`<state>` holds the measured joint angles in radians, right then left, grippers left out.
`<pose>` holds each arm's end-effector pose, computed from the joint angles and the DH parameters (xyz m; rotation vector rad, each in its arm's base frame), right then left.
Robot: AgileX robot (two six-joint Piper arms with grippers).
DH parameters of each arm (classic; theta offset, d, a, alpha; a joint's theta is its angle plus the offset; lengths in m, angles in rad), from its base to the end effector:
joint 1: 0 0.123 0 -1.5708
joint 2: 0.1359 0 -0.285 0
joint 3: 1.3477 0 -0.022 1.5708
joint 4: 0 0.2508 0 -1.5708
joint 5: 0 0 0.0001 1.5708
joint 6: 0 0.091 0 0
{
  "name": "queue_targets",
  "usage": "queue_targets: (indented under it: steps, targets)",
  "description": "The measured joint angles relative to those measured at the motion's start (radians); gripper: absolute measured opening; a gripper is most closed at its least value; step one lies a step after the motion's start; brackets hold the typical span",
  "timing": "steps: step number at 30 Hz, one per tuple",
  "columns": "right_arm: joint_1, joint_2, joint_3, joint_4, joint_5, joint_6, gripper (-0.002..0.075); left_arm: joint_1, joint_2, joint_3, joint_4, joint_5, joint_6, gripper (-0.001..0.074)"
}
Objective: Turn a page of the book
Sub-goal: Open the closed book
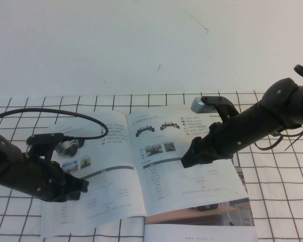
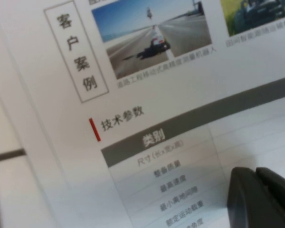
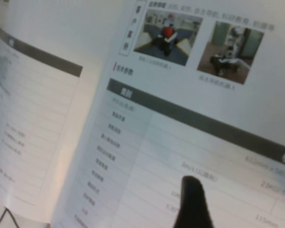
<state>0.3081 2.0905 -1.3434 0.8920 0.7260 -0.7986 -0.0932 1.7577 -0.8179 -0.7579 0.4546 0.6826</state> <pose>0.3820 0.1710 0.1409 -0.6333 2.6301 0.8163 0.3000 -0.0557 0.1382 0.1787 2.7441 -0.4543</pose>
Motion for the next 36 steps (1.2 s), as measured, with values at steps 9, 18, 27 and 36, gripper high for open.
queue_targets:
  steps: [9, 18, 27, 36]
  targets:
    - [0.000, -0.082, 0.000, -0.034, 0.002, 0.000, 0.0457, -0.003, -0.111, -0.028, -0.116, 0.091, 0.087, -0.0002]
    - [0.000, -0.172, -0.001, -0.326, -0.033, 0.200, 0.0457, -0.085, -0.126, -0.170, -0.163, 0.151, 0.091, -0.0002]
    - [0.000, -0.174, -0.001, -0.492, -0.023, 0.368, 0.0457, -0.243, 0.081, -0.375, -0.112, 0.124, 0.025, -0.0002]
    - [0.000, -0.160, -0.001, -0.534, -0.019, 0.425, 0.0457, -0.253, 0.243, -0.521, 0.033, 0.179, -0.074, -0.0002]
